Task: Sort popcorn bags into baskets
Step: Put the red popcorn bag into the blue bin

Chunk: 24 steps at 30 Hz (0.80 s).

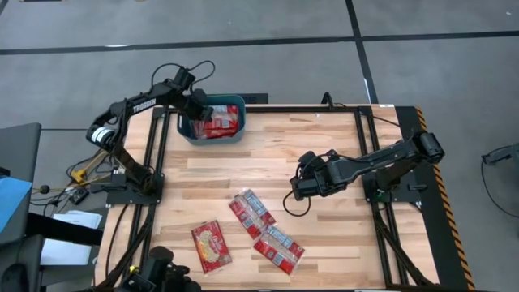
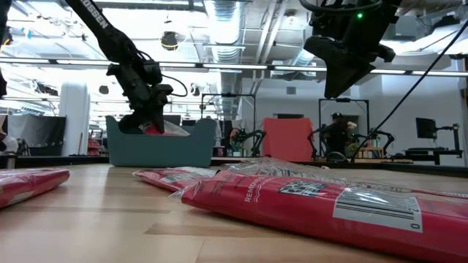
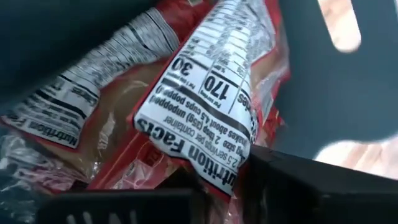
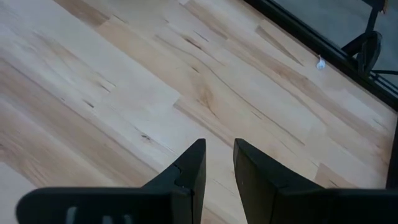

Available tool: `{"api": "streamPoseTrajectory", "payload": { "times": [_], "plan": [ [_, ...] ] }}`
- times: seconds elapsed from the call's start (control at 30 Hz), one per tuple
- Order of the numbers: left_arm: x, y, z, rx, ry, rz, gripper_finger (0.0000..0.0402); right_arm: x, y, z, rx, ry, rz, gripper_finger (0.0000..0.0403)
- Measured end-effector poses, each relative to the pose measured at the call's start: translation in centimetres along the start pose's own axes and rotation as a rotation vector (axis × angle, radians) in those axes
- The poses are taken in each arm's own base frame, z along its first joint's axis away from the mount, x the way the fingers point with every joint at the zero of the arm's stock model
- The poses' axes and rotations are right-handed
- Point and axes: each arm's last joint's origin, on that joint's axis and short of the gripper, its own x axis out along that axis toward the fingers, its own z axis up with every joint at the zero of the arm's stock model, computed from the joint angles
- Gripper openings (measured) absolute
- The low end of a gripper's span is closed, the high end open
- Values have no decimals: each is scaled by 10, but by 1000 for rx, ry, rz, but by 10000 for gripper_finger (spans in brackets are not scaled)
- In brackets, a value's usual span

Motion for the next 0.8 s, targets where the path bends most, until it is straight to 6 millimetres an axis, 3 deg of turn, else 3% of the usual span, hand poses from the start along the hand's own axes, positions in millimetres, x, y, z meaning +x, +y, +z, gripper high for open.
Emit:
{"api": "streamPoseTrajectory", "payload": {
  "times": [0.23,0.63,0.8],
  "plan": [
    [-15,-5,1,-22,-55,38,60,0,0,0,0,11,6,107],
    [-42,-10,-4,59,-113,303,127,0,1,0,8,5,16,107],
    [-48,-14,-10,61,-83,255,155,-1,11,6,19,-46,90,107]
  ]
}}
